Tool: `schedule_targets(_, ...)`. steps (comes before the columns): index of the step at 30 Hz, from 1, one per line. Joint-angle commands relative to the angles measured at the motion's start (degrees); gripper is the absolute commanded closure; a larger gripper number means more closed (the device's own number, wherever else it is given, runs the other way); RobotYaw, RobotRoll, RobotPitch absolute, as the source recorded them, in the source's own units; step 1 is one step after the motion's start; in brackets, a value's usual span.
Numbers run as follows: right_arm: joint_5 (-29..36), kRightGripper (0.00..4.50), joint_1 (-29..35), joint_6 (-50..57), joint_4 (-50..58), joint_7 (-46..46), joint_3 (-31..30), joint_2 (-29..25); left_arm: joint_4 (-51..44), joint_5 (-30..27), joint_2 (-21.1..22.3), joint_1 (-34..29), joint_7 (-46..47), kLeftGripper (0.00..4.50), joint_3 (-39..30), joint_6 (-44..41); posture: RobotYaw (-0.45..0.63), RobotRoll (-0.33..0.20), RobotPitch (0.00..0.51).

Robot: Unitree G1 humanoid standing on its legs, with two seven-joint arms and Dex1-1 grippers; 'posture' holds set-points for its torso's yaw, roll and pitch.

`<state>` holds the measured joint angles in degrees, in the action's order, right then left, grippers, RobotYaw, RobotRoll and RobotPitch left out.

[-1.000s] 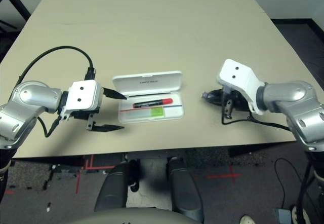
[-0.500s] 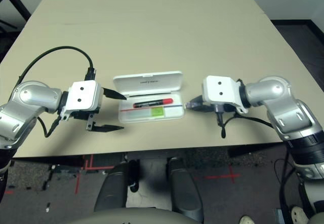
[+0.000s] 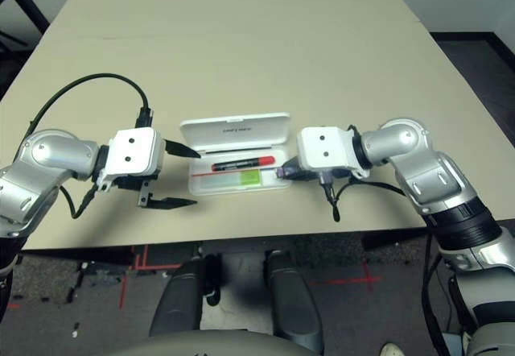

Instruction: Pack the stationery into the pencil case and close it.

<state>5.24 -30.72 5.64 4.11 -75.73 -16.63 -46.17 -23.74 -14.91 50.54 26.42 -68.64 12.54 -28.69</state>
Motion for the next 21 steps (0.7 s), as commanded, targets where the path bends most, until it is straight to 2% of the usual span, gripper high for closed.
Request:
schedule_targets(1, -1.53, 4.17, -0.12, -0.94, -0.97, 0.36, -1.54, 1.21, -1.16, 0.13, 0.22, -0.85, 0.25, 0.00, 0.88, -0.60, -0.04, 0.000, 0.190)
schedule_targets(15, -5.16, 4.17, 1.05, -6.66, -4.18, 1.70, -2.84, 4.00, -1.57, 0.18, 0.43, -1.33, 0.58, 0.00, 0.80, -0.89, -0.03, 0.000, 0.191)
schedule_targets(21, -3.87, 2.02, 1.11, -7.91, -3.85, 1.77, -1.80, 4.06, -0.98, 0.49, 0.31, -1.06, 0.38, 0.00, 1.26, -0.36, -0.04, 0.000, 0.189)
